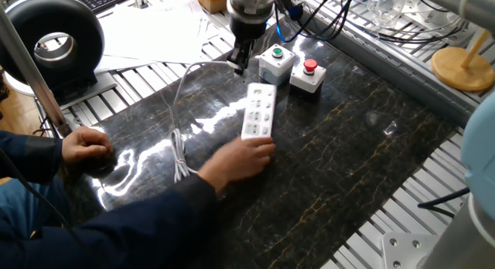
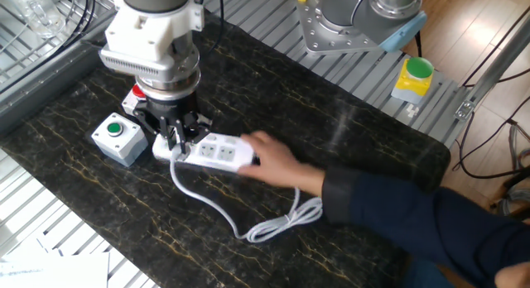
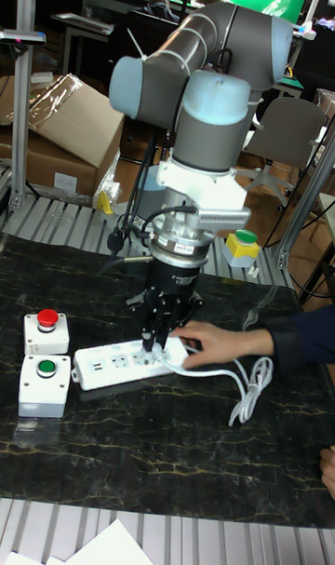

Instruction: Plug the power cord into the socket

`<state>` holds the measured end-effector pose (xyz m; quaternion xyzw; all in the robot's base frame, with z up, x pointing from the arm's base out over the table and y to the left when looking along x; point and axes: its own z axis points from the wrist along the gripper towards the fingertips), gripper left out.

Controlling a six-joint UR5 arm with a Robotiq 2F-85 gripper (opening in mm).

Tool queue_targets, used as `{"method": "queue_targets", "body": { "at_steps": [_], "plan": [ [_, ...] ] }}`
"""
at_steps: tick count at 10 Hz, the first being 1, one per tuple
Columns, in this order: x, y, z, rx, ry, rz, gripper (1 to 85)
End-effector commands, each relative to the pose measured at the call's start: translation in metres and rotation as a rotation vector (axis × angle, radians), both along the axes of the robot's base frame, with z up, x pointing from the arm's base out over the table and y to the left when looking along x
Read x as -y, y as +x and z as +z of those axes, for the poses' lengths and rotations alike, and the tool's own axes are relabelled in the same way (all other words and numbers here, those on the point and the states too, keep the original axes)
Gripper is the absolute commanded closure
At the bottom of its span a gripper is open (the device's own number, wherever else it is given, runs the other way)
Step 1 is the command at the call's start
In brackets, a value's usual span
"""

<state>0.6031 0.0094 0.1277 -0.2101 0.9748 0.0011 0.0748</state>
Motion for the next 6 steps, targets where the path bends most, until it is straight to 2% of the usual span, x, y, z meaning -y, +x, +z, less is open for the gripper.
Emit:
{"method": "queue_targets", "body": {
  "at_steps": [1,2,4,6],
  "plan": [
    [0.012,0.009,-0.012,0.008,-0.016,0.053,84.0],
    [0.028,0.012,-0.013,0.007,-0.043,0.079,84.0],
    [0.039,0.010,-0.020,0.006,-0.045,0.069,84.0],
    [0.021,-0.003,-0.024,-0.045,0.033,-0.026,84.0]
  ]
}}
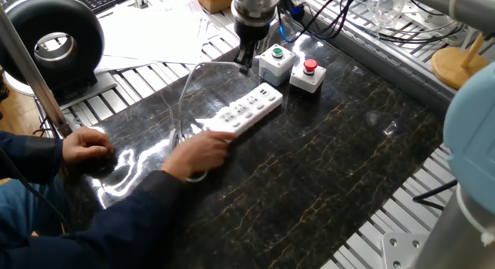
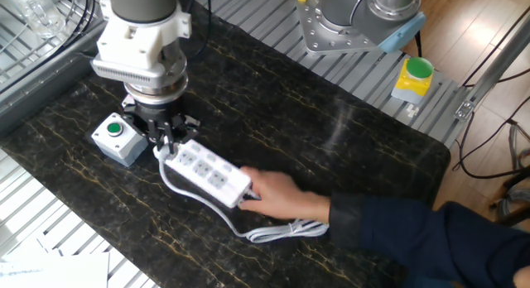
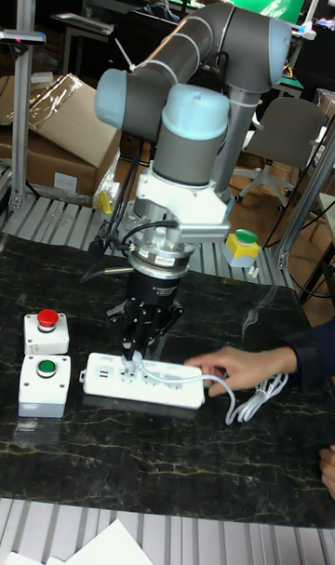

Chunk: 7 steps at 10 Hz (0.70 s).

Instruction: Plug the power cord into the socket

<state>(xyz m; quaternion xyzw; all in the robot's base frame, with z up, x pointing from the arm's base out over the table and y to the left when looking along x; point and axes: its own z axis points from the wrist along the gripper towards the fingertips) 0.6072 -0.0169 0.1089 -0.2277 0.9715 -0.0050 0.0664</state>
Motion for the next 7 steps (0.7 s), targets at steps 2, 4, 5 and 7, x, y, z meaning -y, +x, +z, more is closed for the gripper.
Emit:
{"method": "queue_targets", "body": {
  "at_steps": [2,4,5,7],
  "plan": [
    [-0.022,-0.014,-0.004,-0.070,0.093,-0.189,84.0],
    [-0.027,-0.013,-0.008,-0.081,0.098,-0.303,84.0],
    [-0.026,-0.015,-0.009,-0.088,0.099,-0.338,84.0],
    [-0.032,-0.015,-0.010,-0.088,0.114,-0.370,84.0]
  ]
}}
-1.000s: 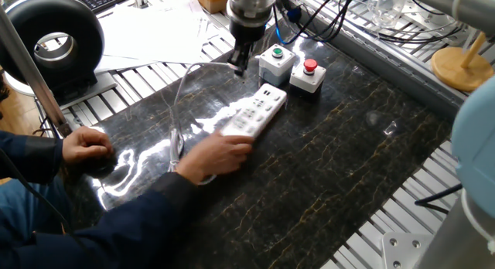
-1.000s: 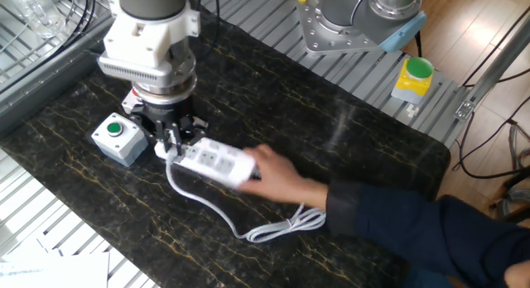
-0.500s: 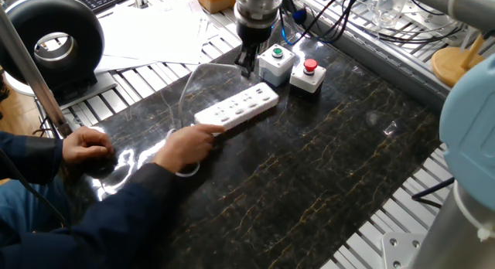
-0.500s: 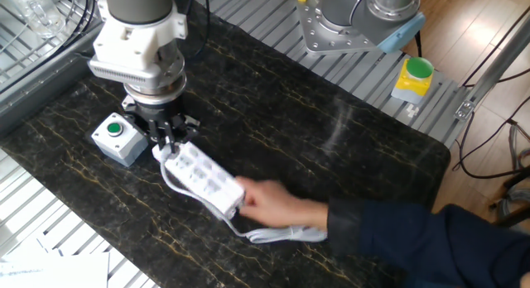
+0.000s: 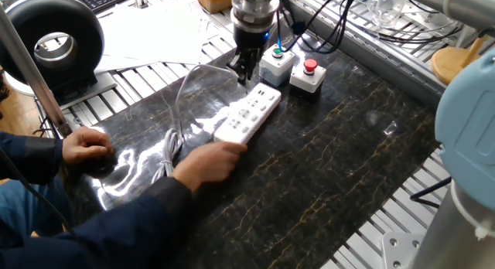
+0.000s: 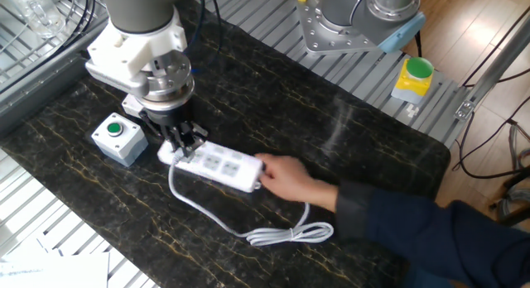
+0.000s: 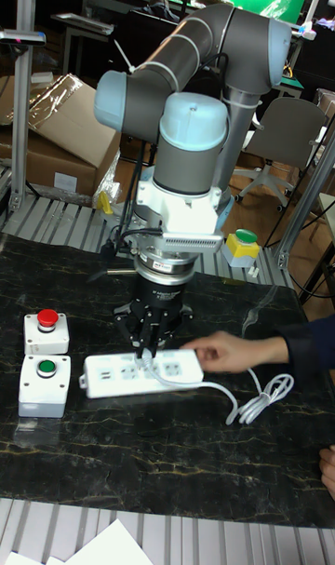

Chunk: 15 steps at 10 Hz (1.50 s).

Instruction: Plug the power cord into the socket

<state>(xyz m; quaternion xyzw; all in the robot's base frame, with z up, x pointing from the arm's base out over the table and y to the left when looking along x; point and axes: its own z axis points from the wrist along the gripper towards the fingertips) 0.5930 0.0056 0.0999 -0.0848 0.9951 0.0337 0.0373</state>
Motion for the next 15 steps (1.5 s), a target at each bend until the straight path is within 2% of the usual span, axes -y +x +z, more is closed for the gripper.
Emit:
{"method": "queue_targets", "body": {
  "at_steps": [1,2,5,11,15],
  "plan": [
    [-0.014,-0.001,-0.003,0.003,0.029,-0.084,84.0],
    [-0.018,-0.001,-0.006,0.013,0.024,-0.079,84.0],
    [-0.037,-0.006,-0.009,0.004,0.067,-0.141,84.0],
    [-0.047,-0.010,-0.018,0.014,0.075,-0.171,84.0],
    [-0.035,-0.008,-0.027,0.040,0.080,-0.123,84.0]
  ]
}}
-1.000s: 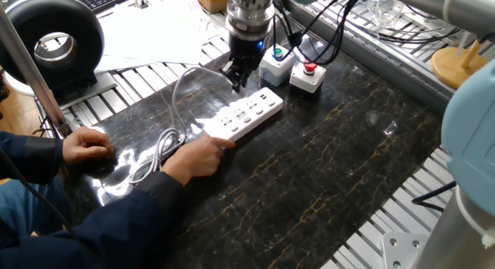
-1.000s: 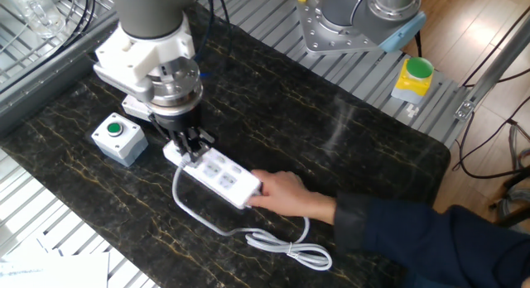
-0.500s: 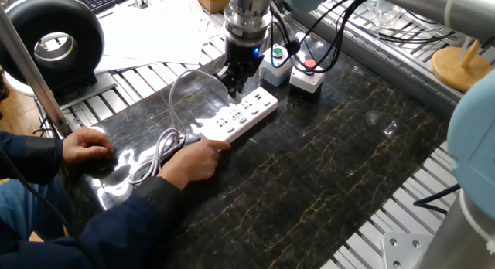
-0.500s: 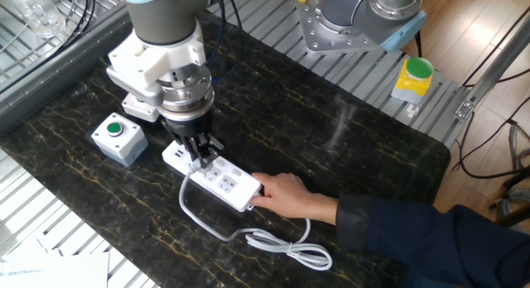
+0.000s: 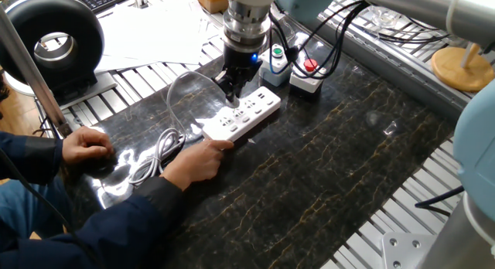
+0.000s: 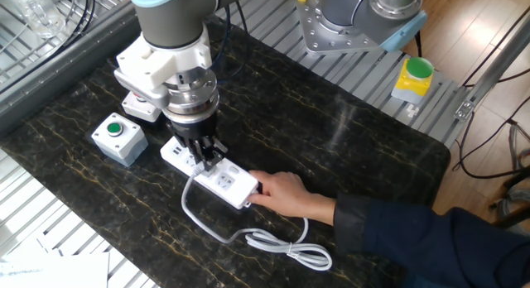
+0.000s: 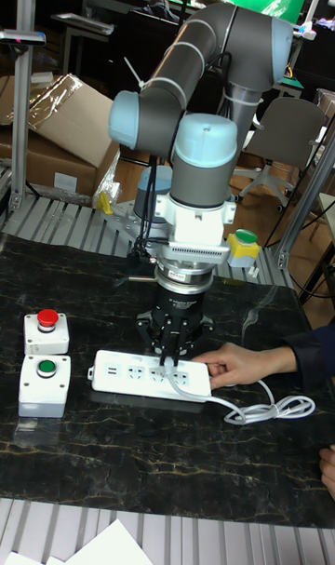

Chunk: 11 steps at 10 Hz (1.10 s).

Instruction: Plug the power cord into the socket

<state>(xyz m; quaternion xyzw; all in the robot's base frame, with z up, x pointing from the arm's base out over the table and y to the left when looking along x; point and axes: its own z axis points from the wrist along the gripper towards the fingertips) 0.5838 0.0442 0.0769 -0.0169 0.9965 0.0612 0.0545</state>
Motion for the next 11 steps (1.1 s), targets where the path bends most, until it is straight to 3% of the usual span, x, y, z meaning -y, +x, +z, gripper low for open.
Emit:
{"method": "queue_targets", "body": {
  "at_steps": [1,11],
  "plan": [
    [0.0052,0.0010,-0.0051,0.016,0.011,0.008,84.0],
    [0.0054,-0.0056,-0.0129,0.018,0.007,0.005,84.0]
  ]
}}
